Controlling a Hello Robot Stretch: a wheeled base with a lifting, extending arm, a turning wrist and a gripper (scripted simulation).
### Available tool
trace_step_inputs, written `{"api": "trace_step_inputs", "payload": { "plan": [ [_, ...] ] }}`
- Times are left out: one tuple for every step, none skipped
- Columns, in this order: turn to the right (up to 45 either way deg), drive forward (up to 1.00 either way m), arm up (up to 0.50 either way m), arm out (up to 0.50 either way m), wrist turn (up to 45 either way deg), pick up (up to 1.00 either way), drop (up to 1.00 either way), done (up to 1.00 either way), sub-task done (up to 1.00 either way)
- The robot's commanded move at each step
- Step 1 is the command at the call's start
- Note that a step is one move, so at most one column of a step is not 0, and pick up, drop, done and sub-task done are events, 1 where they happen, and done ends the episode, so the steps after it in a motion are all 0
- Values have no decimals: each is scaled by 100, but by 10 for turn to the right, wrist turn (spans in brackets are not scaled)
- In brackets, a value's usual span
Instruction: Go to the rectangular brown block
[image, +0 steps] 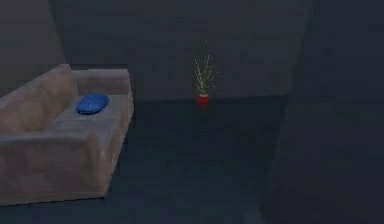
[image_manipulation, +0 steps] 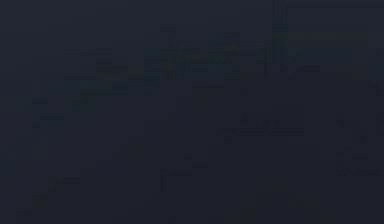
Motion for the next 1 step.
{"api": "trace_step_inputs", "payload": {
  "plan": [
    [-30,0,0,0,0,0,0,0,0]
  ]
}}
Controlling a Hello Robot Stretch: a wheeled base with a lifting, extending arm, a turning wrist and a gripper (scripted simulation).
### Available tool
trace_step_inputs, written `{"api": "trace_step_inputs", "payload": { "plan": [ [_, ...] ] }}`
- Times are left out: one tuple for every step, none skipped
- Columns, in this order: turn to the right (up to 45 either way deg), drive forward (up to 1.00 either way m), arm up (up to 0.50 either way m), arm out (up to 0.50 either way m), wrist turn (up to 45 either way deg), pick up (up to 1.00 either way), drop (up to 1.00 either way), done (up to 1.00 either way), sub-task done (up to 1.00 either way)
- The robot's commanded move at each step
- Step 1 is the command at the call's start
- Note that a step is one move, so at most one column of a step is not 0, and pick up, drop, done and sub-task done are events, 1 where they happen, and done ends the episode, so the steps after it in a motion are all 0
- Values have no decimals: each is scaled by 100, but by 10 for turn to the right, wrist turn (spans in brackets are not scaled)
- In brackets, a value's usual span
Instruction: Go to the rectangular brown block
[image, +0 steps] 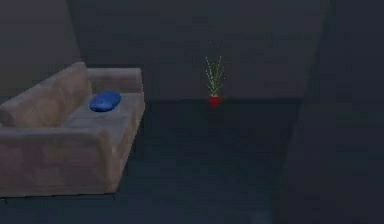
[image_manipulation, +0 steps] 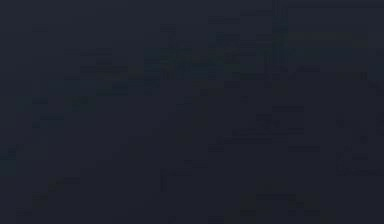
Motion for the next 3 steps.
{"api": "trace_step_inputs", "payload": {
  "plan": [
    [0,100,0,0,0,0,0,0,0],
    [-30,0,0,0,0,0,0,0,0],
    [0,10,0,0,0,0,0,0,0]
  ]
}}
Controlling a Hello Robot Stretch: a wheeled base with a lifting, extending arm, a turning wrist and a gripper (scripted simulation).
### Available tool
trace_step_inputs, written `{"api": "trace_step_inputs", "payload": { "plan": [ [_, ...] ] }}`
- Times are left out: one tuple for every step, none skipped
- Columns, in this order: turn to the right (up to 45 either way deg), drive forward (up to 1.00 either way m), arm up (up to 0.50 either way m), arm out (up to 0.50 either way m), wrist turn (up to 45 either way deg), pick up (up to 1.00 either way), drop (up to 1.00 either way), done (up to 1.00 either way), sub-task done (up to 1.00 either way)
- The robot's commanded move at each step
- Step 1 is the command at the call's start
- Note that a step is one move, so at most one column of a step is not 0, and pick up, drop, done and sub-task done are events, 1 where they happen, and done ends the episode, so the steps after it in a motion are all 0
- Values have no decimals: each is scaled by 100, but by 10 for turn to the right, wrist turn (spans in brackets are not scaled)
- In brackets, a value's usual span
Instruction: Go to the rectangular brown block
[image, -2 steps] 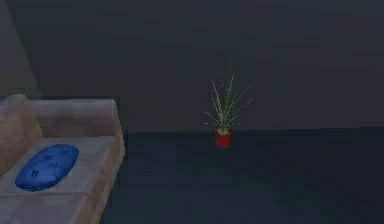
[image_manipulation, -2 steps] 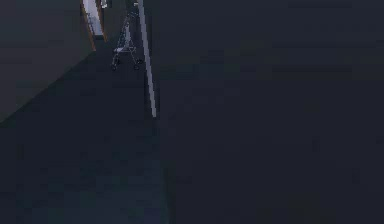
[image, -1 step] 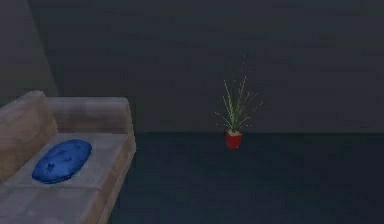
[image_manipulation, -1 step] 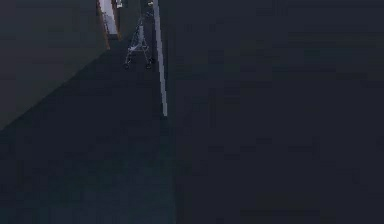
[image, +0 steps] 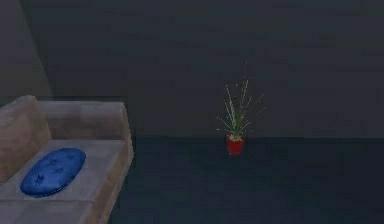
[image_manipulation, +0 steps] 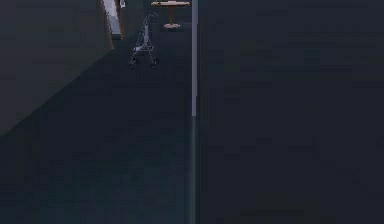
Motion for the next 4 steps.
{"api": "trace_step_inputs", "payload": {
  "plan": [
    [390,0,0,0,0,0,0,0,0],
    [0,60,0,0,0,0,0,0,0],
    [450,0,0,0,0,0,0,0,0],
    [90,0,0,0,0,0,0,0,0]
  ]
}}
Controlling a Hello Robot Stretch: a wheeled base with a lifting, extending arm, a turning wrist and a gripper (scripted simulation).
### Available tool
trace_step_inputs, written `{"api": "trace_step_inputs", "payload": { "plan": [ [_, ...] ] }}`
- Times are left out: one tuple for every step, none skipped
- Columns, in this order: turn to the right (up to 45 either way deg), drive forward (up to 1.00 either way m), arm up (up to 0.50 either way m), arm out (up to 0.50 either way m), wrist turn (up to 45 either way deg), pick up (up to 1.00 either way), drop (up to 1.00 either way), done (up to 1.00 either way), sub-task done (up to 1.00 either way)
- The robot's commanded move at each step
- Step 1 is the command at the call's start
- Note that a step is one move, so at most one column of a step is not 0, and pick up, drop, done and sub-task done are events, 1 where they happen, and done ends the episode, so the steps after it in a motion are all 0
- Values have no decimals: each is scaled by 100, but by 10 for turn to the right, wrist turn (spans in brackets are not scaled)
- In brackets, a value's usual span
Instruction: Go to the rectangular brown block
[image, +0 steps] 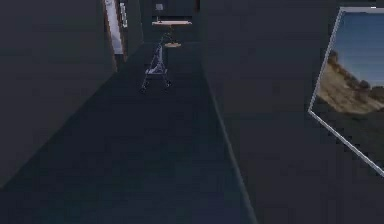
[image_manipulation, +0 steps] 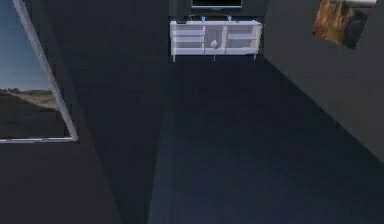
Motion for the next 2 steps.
{"api": "trace_step_inputs", "payload": {
  "plan": [
    [0,10,0,0,0,0,0,0,0],
    [-240,0,0,0,0,0,0,0,0]
  ]
}}
